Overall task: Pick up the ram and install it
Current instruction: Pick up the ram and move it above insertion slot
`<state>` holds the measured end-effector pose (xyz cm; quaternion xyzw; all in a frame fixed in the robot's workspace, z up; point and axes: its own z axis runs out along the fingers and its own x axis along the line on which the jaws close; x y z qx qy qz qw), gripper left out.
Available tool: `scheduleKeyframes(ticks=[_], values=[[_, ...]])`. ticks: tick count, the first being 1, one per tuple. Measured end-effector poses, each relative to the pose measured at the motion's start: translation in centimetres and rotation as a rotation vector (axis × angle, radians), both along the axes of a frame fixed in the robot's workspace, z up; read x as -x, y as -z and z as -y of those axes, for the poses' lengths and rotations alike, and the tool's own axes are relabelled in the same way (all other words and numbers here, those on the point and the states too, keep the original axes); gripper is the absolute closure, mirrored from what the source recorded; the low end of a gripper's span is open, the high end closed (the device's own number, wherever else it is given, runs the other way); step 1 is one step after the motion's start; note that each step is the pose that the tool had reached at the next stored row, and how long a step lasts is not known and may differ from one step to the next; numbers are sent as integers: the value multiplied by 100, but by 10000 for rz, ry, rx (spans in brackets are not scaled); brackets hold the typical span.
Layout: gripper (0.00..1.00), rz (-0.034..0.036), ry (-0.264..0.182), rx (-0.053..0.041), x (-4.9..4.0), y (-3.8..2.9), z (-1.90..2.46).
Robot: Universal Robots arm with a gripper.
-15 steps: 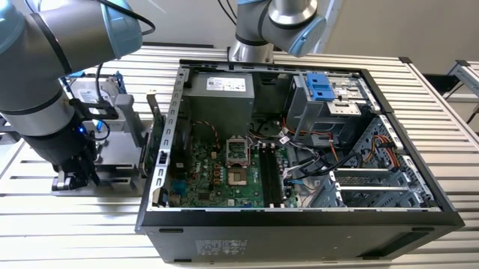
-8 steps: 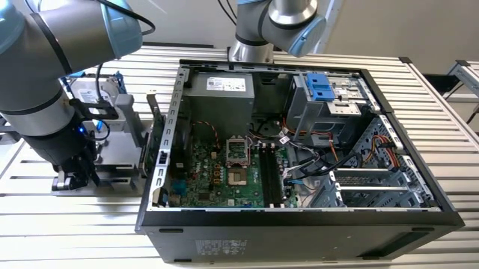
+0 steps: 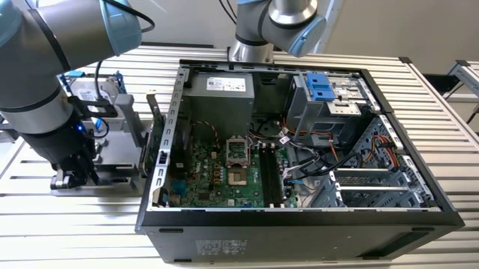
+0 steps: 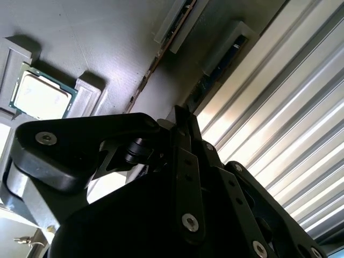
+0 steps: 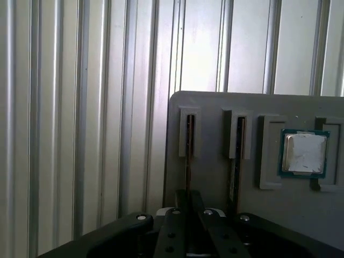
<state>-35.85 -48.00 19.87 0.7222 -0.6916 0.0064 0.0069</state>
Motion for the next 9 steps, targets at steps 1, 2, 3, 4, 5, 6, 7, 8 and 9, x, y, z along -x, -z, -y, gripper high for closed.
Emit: scheduleKeyframes(ticks=[1, 2, 3, 4, 5, 6, 7, 8, 9], values=[[100, 0, 0, 0, 0, -9, 0], [100, 0, 0, 0, 0, -17, 0], [100, 1, 0, 1, 0, -26, 0], [100, 1, 0, 0, 0, -36, 0], [100, 1, 0, -1, 0, -45, 0], [100, 1, 0, -1, 0, -53, 0], [100, 1, -1, -1, 1, -61, 0], [100, 1, -1, -1, 1, -69, 0], [100, 1, -1, -1, 1, -76, 0]])
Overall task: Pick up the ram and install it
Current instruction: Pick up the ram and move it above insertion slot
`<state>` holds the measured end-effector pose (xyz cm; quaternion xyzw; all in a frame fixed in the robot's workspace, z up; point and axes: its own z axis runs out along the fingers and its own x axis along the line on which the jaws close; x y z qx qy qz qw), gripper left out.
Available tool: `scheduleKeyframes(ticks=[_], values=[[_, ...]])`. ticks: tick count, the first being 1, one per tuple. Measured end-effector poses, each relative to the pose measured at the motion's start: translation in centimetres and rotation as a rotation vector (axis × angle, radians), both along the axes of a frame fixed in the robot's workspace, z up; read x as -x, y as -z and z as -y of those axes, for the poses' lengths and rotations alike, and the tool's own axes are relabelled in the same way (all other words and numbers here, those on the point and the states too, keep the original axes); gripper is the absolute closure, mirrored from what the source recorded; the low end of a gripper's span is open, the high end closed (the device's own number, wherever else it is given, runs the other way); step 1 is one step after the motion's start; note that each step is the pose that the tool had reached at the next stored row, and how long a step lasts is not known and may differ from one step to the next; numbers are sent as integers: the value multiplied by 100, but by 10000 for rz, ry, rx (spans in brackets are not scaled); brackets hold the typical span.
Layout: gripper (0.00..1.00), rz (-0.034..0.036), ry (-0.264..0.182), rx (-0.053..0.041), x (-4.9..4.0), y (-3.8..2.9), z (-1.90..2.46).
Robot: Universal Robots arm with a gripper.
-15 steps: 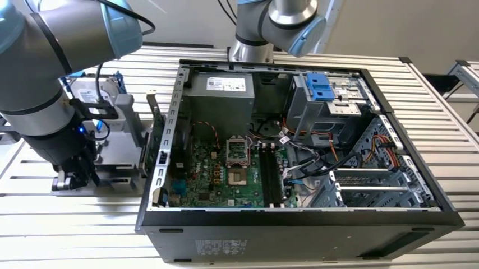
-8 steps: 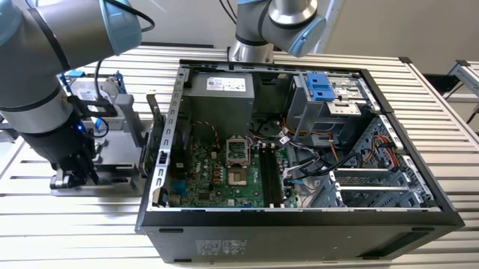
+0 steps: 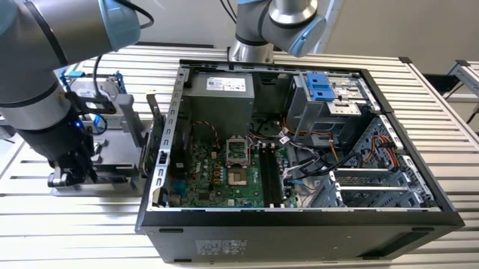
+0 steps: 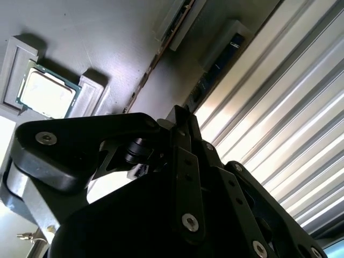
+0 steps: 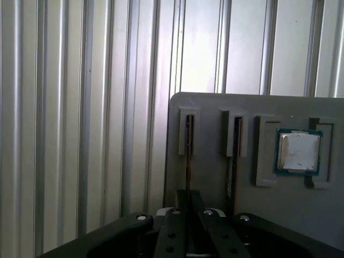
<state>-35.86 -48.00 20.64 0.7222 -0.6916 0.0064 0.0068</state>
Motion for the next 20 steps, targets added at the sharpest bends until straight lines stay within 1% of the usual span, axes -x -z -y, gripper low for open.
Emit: scheduleKeyframes(ticks=[12, 20], values=[[100, 14, 1, 2, 11, -91, 0], [100, 18, 1, 3, 16, -163, 0]])
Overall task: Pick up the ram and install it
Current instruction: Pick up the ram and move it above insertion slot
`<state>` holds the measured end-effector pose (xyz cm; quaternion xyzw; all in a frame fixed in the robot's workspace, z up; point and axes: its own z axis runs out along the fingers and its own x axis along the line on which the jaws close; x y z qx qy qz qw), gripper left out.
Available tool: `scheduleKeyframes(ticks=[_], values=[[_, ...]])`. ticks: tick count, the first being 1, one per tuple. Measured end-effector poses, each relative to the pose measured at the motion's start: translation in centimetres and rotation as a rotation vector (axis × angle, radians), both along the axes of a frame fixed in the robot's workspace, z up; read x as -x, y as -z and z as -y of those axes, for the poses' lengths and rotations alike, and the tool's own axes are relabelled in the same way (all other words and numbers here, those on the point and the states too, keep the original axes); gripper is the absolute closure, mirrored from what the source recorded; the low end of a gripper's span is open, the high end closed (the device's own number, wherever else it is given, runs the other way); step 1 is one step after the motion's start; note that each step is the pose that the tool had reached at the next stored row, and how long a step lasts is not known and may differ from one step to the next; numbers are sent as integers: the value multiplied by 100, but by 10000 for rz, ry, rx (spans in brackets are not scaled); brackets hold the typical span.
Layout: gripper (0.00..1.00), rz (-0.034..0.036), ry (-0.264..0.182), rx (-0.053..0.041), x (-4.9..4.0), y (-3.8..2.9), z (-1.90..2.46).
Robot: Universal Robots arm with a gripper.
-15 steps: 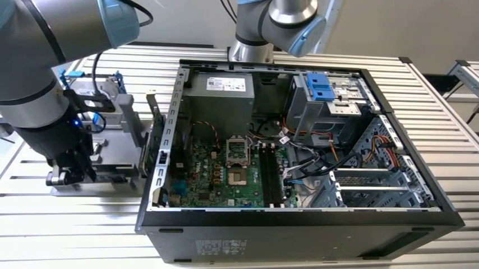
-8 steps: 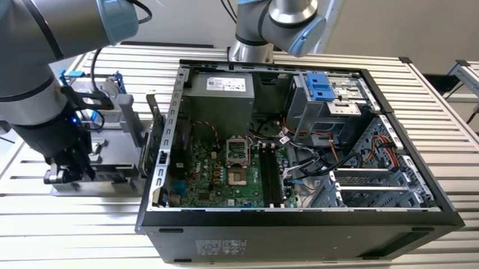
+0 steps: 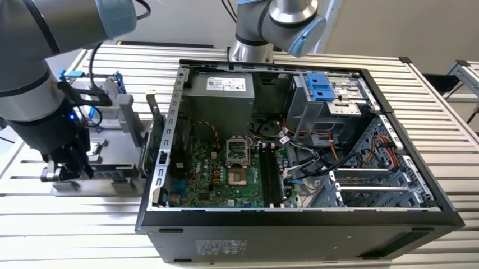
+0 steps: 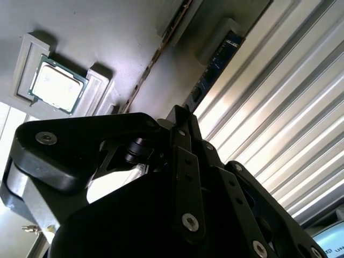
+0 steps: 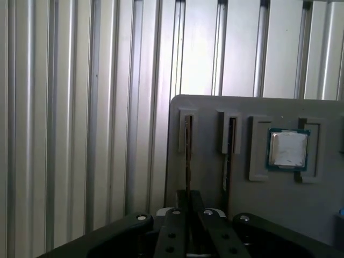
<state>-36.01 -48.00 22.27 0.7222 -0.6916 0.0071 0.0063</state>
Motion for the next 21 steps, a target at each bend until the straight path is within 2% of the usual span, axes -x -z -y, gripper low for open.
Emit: scheduleKeyframes(ticks=[12, 21], values=[[100, 13, 0, 1, 8, -69, 0], [100, 13, 0, 0, 8, -152, 0]])
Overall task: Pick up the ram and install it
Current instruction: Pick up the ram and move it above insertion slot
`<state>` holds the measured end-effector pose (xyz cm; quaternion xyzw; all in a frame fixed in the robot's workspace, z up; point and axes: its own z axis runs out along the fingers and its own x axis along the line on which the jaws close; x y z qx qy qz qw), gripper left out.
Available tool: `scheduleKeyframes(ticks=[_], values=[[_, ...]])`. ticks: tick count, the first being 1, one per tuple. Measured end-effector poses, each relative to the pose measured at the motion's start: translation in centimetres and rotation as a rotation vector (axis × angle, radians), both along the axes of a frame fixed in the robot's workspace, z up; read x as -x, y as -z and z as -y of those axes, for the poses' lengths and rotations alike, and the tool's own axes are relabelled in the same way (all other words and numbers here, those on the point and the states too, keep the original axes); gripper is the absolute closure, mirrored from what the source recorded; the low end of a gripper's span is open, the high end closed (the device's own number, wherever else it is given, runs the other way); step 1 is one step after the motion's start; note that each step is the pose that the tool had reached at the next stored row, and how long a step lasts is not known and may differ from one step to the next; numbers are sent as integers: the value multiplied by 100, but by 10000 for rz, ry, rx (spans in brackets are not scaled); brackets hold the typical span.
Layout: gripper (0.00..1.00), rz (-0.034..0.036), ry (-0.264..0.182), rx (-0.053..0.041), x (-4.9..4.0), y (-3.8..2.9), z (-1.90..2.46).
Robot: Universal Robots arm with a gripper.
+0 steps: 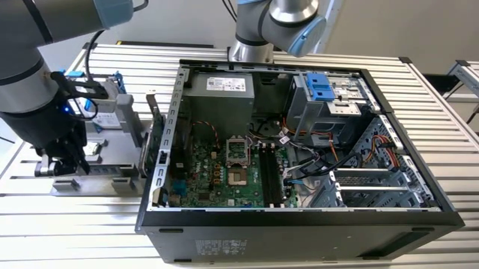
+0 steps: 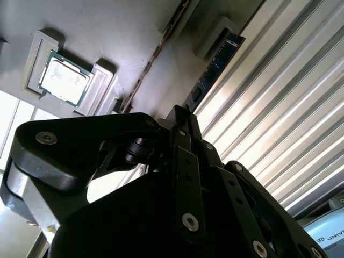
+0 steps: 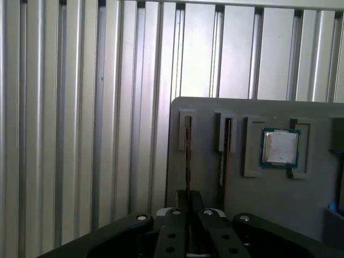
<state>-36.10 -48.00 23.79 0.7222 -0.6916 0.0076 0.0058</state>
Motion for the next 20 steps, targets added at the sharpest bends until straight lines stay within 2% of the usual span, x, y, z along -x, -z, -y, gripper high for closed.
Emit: scheduleKeyframes(ticks=[20], values=[[100, 2, 0, 0, 2, -170, 0]])
